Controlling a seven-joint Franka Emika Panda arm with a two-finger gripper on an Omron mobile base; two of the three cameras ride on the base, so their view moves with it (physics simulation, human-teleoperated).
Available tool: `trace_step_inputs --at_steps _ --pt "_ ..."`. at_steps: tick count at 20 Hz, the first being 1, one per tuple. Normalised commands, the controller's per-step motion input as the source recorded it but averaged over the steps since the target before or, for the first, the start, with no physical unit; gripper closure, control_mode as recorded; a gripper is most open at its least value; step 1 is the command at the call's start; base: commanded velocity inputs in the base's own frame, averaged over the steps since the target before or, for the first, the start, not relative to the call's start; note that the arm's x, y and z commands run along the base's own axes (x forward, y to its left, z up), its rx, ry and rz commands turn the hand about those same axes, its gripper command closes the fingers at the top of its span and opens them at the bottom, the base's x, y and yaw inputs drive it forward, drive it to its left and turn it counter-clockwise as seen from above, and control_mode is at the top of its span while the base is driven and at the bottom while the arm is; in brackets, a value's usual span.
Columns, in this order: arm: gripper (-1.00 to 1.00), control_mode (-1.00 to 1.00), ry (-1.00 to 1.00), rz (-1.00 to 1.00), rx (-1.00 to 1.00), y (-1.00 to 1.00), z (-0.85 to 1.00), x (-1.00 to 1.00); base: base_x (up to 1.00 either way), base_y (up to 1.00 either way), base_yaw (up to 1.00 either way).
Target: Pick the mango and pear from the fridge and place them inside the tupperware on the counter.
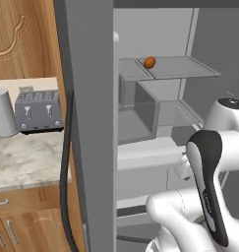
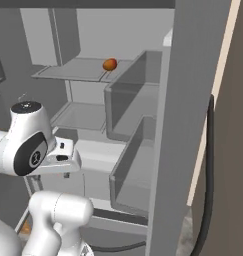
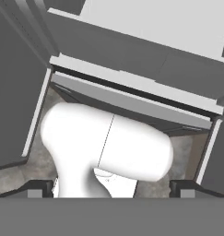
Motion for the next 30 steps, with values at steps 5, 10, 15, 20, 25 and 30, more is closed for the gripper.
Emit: trace_step_inputs --at_steps 5,10,15,20,25,30 --pt "-1.00 1.00 0.00 0.00 0.00 0.00 0.00 0.00 0.61 -0.19 0.16" --pt "-1.00 1.00 0.00 0.00 0.00 0.00 0.00 0.00 0.57 -0.22 0.08" --pt "-1.00 1.00 0.00 0.00 0.00 0.00 0.00 0.00 0.53 -0.20 0.06" --pt "-1.00 -1.00 -0.11 0.01 0.05 -0.10 0.35 0.45 0.00 0.00 0.00" --pt "-1.00 -1.00 -0.33 0.00 0.00 -0.08 0.69 0.43 0.00 0.00 0.00" --pt "-1.00 -1.00 -0.33 0.00 0.00 -0.07 0.65 0.41 0.00 0.00 0.00"
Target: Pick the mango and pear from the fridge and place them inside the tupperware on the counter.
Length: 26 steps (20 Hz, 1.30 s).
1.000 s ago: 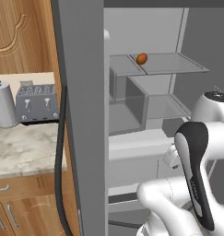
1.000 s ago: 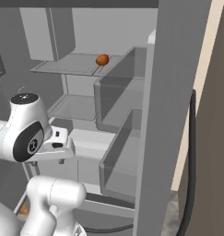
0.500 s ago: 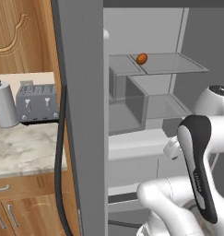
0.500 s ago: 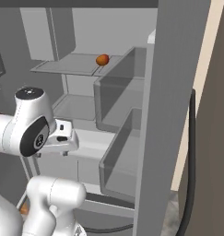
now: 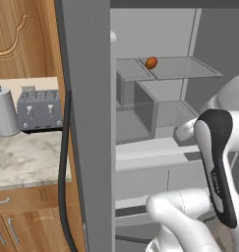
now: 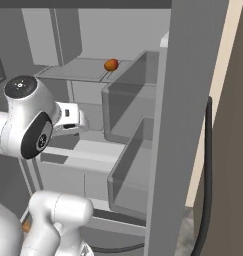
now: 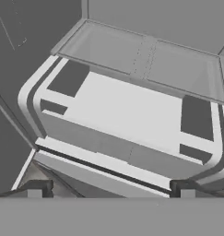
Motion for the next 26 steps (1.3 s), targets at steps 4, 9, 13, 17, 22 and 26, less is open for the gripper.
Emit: trace_step_inputs --at_steps 4,9,13,17,22,26 --pt "-1.00 -1.00 -0.39 0.00 0.00 -0.15 0.49 0.47 0.00 0.00 0.00" --pt "-1.00 -1.00 -0.17 0.00 0.00 -0.08 0.49 0.59 0.00 0.00 0.00" --pt "-1.00 -1.00 0.00 -0.05 0.00 0.00 0.47 0.58 0.00 0.00 0.00" --pt "-1.00 -1.00 0.00 -0.16 0.00 0.00 0.53 0.57 0.00 0.00 0.00" --pt "-1.00 -1.00 0.00 -0.26 0.08 0.00 0.56 0.52 0.00 0.00 0.00" --pt "-1.00 -1.00 0.00 -0.31 0.12 0.00 0.28 0.47 0.00 0.00 0.00"
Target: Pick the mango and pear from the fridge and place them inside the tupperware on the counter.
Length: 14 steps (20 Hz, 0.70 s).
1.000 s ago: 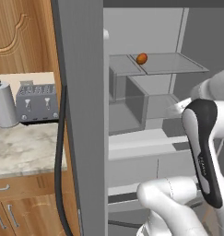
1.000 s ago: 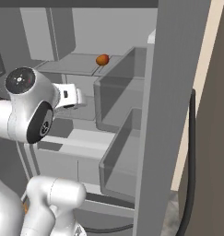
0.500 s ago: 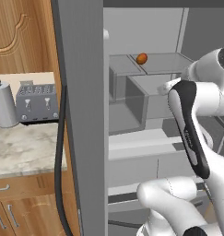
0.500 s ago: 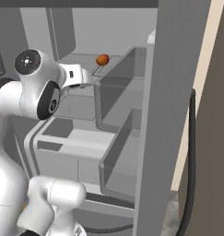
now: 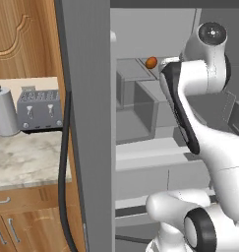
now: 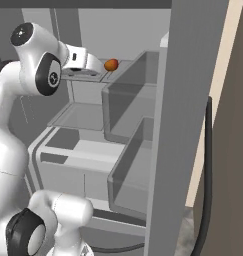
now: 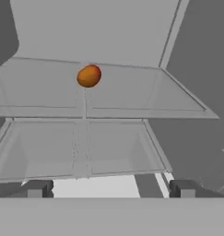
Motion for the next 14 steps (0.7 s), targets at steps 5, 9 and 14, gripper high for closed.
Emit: trace_step_inputs --at_steps 5,9,14 --pt "-1.00 -1.00 0.00 -0.26 0.25 0.00 0.03 0.46 0.00 0.00 0.00" --pt "-1.00 -1.00 0.00 -0.19 0.28 0.00 0.00 0.35 0.00 0.00 0.00" --pt "-1.00 -1.00 -0.01 -0.04 0.13 0.00 0.00 0.35 0.00 0.00 0.00"
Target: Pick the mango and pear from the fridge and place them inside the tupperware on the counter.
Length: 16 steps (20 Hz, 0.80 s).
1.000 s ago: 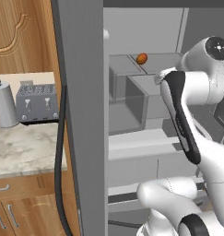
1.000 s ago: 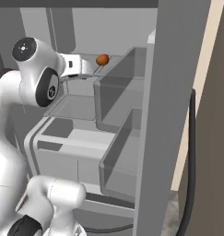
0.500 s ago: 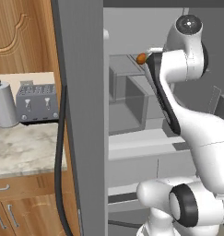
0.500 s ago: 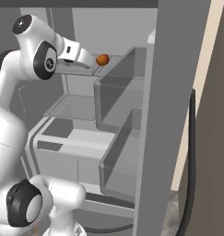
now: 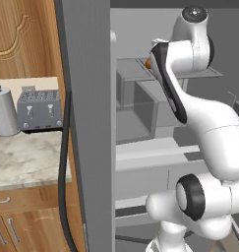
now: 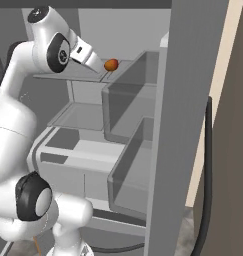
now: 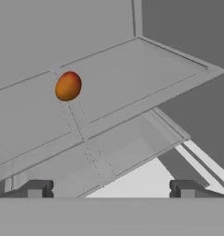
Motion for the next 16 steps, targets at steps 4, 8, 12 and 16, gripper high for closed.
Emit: trace_step_inputs --at_steps 4,8,12,16 --pt "-1.00 -1.00 -0.02 0.00 0.00 0.00 -0.08 0.36 0.00 0.00 0.00" --pt "-1.00 -1.00 0.00 0.00 0.00 0.00 -0.22 0.27 0.00 0.00 0.00" --pt "-1.00 -1.00 0.00 0.01 0.00 0.00 -0.24 0.40 0.00 0.00 0.00" --pt "-1.00 -1.00 0.00 0.02 0.00 0.00 -0.10 0.47 0.00 0.00 0.00"
